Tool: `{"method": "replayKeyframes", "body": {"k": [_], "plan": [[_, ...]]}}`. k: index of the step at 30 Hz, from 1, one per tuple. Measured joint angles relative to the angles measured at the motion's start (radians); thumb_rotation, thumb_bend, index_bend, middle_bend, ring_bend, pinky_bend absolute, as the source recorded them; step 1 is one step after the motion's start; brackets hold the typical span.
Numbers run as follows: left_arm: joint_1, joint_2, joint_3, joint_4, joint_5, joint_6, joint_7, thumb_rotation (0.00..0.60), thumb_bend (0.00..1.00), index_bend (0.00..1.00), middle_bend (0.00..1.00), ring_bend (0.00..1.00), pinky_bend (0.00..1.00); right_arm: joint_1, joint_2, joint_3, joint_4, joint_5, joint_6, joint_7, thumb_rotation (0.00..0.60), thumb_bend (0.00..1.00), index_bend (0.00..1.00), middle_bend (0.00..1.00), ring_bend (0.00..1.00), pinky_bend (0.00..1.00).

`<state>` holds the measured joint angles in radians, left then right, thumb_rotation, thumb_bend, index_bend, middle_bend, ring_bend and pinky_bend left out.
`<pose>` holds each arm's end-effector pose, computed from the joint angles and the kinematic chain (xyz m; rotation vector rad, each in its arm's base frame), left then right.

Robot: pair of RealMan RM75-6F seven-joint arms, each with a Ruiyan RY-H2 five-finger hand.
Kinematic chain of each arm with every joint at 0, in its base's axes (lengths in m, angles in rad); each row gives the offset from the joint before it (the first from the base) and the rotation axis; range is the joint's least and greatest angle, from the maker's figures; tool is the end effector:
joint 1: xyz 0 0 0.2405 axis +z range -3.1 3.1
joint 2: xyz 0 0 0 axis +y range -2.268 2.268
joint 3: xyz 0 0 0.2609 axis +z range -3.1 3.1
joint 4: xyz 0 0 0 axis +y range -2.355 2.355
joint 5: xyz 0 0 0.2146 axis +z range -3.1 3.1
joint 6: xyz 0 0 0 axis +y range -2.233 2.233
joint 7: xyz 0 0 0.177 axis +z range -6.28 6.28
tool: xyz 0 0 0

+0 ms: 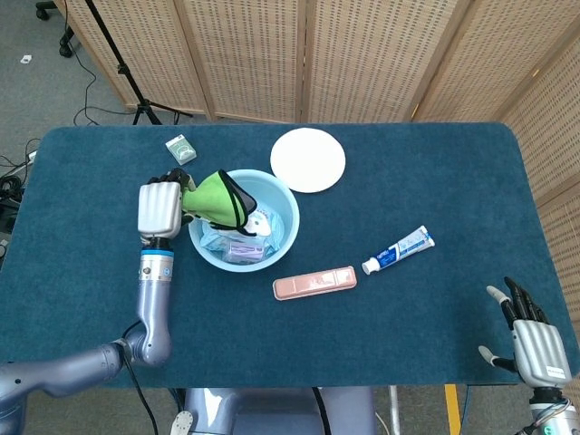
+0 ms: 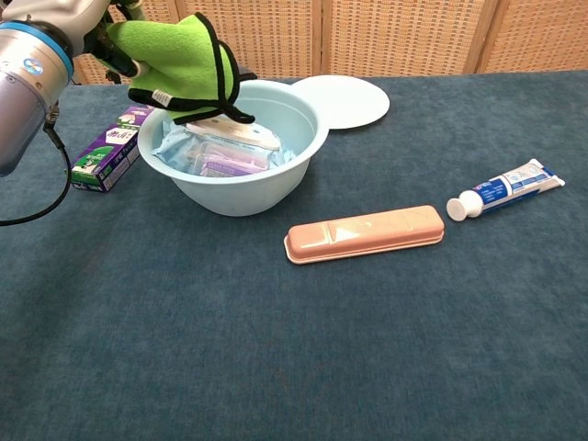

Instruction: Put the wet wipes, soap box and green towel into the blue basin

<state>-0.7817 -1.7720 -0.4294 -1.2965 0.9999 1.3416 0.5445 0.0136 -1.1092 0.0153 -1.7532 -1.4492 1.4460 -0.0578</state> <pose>-0.1145 0.4286 0.0198 -1.2894 -0.7848 -1.0823 -0.3156 -0.1822 0.1375 1.3277 -1.0818 0.8363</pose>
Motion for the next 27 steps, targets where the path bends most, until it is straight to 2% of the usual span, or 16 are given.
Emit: {"method": "replayKeyframes", "body": {"k": [5, 8, 11, 12, 13, 14, 15, 16, 17, 22, 27], "plan": [[-0.029, -0.024, -0.016, 0.034, 0.001, -0.017, -0.02, 0.6, 0.4, 0.79, 0.4, 0.47, 0.47, 0.004, -0.001, 0.009, 0.009, 0.017, -0.009, 0.009, 0.6, 0.18, 0.14, 0.0, 0.0, 0.17], [-0.031, -0.024, -0.012, 0.029, -0.002, -0.042, -0.034, 0.6, 0.35, 0.69, 0.25, 0.39, 0.47, 0.003, -0.001, 0.012, 0.012, 0.021, -0.007, 0.014, 0.6, 0.18, 0.14, 0.0, 0.0, 0.17], [-0.029, -0.012, -0.002, 0.003, -0.018, -0.091, -0.043, 0.6, 0.29, 0.52, 0.08, 0.24, 0.42, 0.003, 0.0, 0.012, 0.013, 0.018, -0.006, 0.016, 0.6, 0.18, 0.14, 0.0, 0.0, 0.17], [-0.028, -0.003, 0.001, -0.013, -0.029, -0.111, -0.045, 0.6, 0.26, 0.44, 0.03, 0.15, 0.36, 0.002, 0.0, 0.012, 0.013, 0.017, -0.005, 0.017, 0.6, 0.18, 0.14, 0.0, 0.0, 0.17], [-0.027, 0.005, 0.003, -0.027, -0.04, -0.128, -0.045, 0.6, 0.24, 0.34, 0.0, 0.07, 0.28, 0.002, 0.0, 0.012, 0.013, 0.016, -0.004, 0.018, 0.6, 0.18, 0.14, 0.0, 0.0, 0.17], [-0.025, 0.014, 0.005, -0.041, -0.054, -0.146, -0.044, 0.6, 0.23, 0.27, 0.0, 0.04, 0.22, 0.002, 0.0, 0.012, 0.013, 0.015, -0.004, 0.019, 0.6, 0.18, 0.14, 0.0, 0.0, 0.17], [-0.024, 0.029, 0.007, -0.063, -0.076, -0.17, -0.041, 0.6, 0.22, 0.15, 0.0, 0.0, 0.16, 0.002, 0.0, 0.012, 0.013, 0.015, -0.004, 0.019, 0.6, 0.18, 0.14, 0.0, 0.0, 0.17], [-0.023, 0.042, 0.009, -0.079, -0.092, -0.187, -0.038, 0.6, 0.22, 0.06, 0.0, 0.0, 0.11, 0.002, -0.001, 0.012, 0.014, 0.014, -0.003, 0.019, 0.6, 0.18, 0.14, 0.0, 0.0, 0.17], [-0.022, 0.055, 0.01, -0.095, -0.108, -0.202, -0.035, 0.6, 0.21, 0.03, 0.0, 0.0, 0.09, 0.002, -0.001, 0.012, 0.014, 0.013, -0.003, 0.02, 0.6, 0.18, 0.14, 0.0, 0.0, 0.17], [-0.022, 0.104, 0.019, -0.142, -0.167, -0.242, -0.016, 0.6, 0.19, 0.0, 0.0, 0.0, 0.01, 0.002, -0.003, 0.012, 0.015, 0.012, -0.003, 0.019, 0.6, 0.18, 0.14, 0.0, 0.0, 0.17], [-0.025, 0.119, 0.024, -0.148, -0.176, -0.242, -0.021, 0.6, 0.18, 0.0, 0.0, 0.0, 0.0, 0.002, -0.005, 0.013, 0.018, 0.014, -0.004, 0.018, 0.6, 0.18, 0.14, 0.0, 0.0, 0.17]]}}
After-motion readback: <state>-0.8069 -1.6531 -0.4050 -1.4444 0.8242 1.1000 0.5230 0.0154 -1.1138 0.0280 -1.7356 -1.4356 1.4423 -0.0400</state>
